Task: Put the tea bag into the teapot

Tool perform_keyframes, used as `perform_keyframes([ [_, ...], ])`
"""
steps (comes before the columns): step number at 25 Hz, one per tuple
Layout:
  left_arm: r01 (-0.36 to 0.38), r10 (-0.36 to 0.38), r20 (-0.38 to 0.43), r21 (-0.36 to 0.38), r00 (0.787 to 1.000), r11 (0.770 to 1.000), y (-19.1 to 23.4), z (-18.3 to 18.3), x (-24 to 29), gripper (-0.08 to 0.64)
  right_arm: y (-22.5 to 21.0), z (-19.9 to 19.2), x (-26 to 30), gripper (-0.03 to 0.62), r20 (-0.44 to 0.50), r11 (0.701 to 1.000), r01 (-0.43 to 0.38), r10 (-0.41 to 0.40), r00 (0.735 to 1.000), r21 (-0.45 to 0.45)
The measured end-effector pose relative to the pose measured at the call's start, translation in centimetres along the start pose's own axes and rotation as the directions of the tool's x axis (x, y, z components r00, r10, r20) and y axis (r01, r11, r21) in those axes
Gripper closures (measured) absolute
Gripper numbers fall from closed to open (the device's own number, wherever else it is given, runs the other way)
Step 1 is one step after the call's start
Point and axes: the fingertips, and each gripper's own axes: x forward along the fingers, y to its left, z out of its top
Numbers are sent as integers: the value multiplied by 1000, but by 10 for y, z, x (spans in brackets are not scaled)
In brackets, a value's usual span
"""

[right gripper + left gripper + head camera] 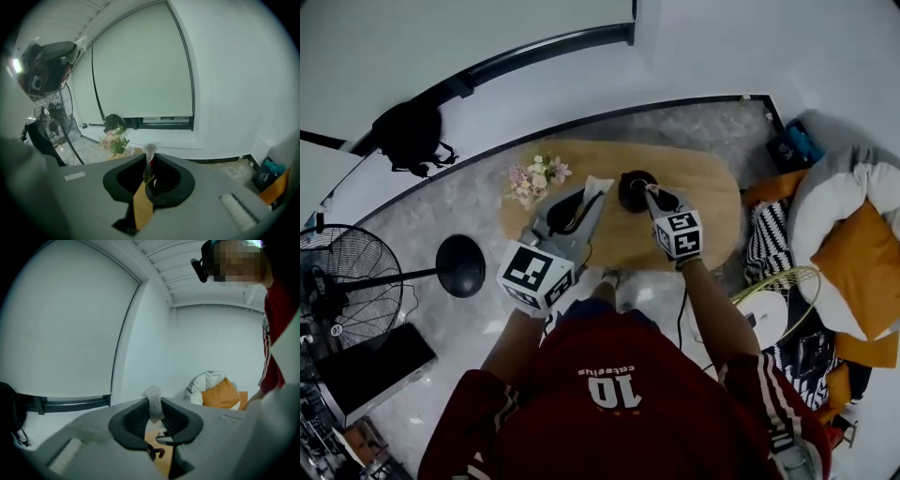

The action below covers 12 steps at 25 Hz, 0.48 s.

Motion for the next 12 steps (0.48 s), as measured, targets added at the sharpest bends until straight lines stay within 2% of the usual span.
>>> perform_keyframes([
  [8, -14, 12, -44, -38, 999, 999, 25, -11, 16, 489, -10, -17, 44, 537, -79, 1000, -9, 7, 997, -24],
  [12, -11, 9, -59, -39, 998, 999, 33, -17, 18, 489, -8, -19, 57, 469, -97, 999, -26, 23, 995, -29],
])
